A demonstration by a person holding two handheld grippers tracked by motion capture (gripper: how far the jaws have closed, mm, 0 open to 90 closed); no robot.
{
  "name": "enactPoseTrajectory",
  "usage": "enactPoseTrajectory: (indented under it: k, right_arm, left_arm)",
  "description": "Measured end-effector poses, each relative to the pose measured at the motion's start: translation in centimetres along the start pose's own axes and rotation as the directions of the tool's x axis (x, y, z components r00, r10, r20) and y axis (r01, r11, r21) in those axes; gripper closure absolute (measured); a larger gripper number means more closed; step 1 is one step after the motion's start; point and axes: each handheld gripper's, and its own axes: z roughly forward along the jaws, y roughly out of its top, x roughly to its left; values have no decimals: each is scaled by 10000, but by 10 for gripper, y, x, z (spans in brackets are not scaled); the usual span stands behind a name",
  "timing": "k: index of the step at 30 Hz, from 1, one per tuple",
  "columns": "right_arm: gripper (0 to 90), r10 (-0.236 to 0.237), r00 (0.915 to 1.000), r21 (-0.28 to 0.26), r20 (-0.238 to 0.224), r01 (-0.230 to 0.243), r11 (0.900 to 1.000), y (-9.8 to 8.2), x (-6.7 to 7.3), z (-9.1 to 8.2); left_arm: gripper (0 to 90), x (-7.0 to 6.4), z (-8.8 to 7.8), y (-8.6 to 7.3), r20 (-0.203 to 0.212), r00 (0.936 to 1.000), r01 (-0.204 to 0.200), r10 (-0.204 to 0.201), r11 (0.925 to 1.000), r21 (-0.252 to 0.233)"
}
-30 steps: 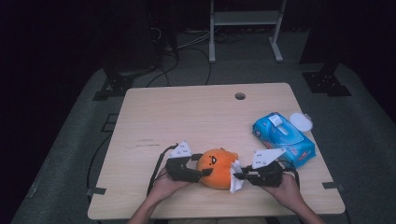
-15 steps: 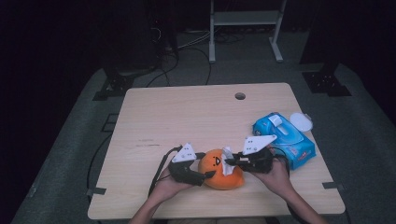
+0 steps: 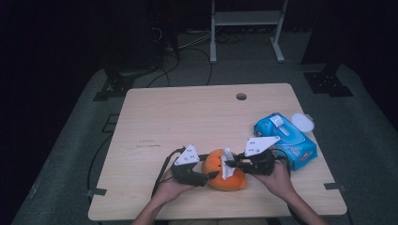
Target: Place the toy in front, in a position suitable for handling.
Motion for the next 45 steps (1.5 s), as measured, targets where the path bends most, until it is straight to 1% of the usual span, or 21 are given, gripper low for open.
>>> enactPoseTrajectory:
  k: [2, 4, 7, 8, 10, 12, 13, 14, 15, 17, 20, 22, 25, 27, 29, 32, 34, 37, 39, 42, 45]
  right_arm:
    - [805, -196, 9996, -168, -194, 193, 9997, 10, 4, 6]
    - [805, -455, 9988, -49, -174, 455, 9990, 18, 5, 11]
    - [805, -421, 9989, 48, -200, 422, 9991, 20, 1, 13]
    - [805, -408, 9991, 111, -112, 409, 9991, 18, -1, 13]
    - [805, -323, 9994, 238, 87, 320, 9992, 13, -5, 10]
    - [805, 14, 9999, 317, 166, -20, 9995, 3, -11, 5]
    - [805, 132, 9998, 295, 174, -137, 9995, -1, -12, 4]
    - [805, 383, 9992, 181, 133, -385, 9991, -6, -14, 2]
    - [805, 525, 9986, 118, 107, -526, 9985, -8, -15, 1]
    - [805, 577, 9983, 96, 127, -578, 9983, -9, -15, -1]
    - [803, 344, 9994, 154, 75, -345, 9993, -3, -10, -2]
    - [803, 263, 9991, 130, -336, -259, 9996, 4, -7, -1]
    - [803, -268, 9986, 233, -445, 279, 9993, 16, 1, 6]
    - [803, -357, 9983, 267, -453, 369, 9990, 21, 1, 10]
    - [801, -181, 9990, 279, -403, 192, 9994, 22, -4, 11]
    - [801, -20, 9999, 479, -148, 27, 9988, 19, -11, 10]
    - [801, 276, 9996, 596, -19, -275, 9978, 12, -18, 8]
    - [802, 655, 9979, 558, -8, -653, 9963, 0, -22, 4]
    - [801, 865, 9963, 413, -21, -863, 9954, -7, -21, 1]
    - [801, 936, 9956, 284, 34, -937, 9952, -11, -16, -3]
    - [801, 824, 9966, 294, -13, -823, 9962, -11, -10, -6]
  left_arm:
    - [335, -7, 1, 3, -112, 9988, -478, 479, 9988, 89]
    - [335, -9, 2, 3, -216, 9973, -700, 704, 9974, 160]
    - [335, -6, 0, -1, -130, 9986, -519, 520, 9986, 83]
    - [334, -5, 0, -1, -106, 9988, -473, 474, 9988, 129]
    - [298, -2, 0, -3, -188, 9997, -166, 168, 9998, 89]
    - [203, 2, 1, -5, -229, 9988, 442, -442, 9990, 26]
    - [188, 5, 2, -6, -66, 9963, 858, -858, 9963, -13]
    - [188, 6, 3, -6, 48, 9944, 1055, -1055, 9944, -42]
    - [189, 7, 5, -7, 120, 9935, 1135, -1134, 9935, -70]
    - [238, 4, 4, -4, 67, 9963, 853, -853, 9964, -15]
    - [284, -1, 5, -1, -15, 9989, 469, -469, 9989, -40]
    - [286, -3, 5, 1, -88, 9995, 310, -310, 9995, -10]
    - [302, -10, 6, 3, -238, 9993, -291, 293, 9995, 110]
    - [307, -12, 5, 2, -286, 9986, -448, 452, 9989, 137]
    - [311, -11, 5, 0, -227, 9989, -416, 418, 9991, 89]
    - [312, -7, 3, -3, -181, 9992, -352, 354, 9993, 128]
    - [307, -5, 3, -4, -162, 9995, -272, 274, 9995, 142]
    - [256, -3, 3, -5, -148, 9999, 72, -70, 9999, 145]
    - [205, -2, 4, -4, -52, 9995, 309, -308, 9994, 149]
    - [168, -2, 5, -2, 279, 9968, 745, -744, 9972, -23]
    - [170, -1, 6, -2, 359, 9955, 873, -871, 9962, -29]
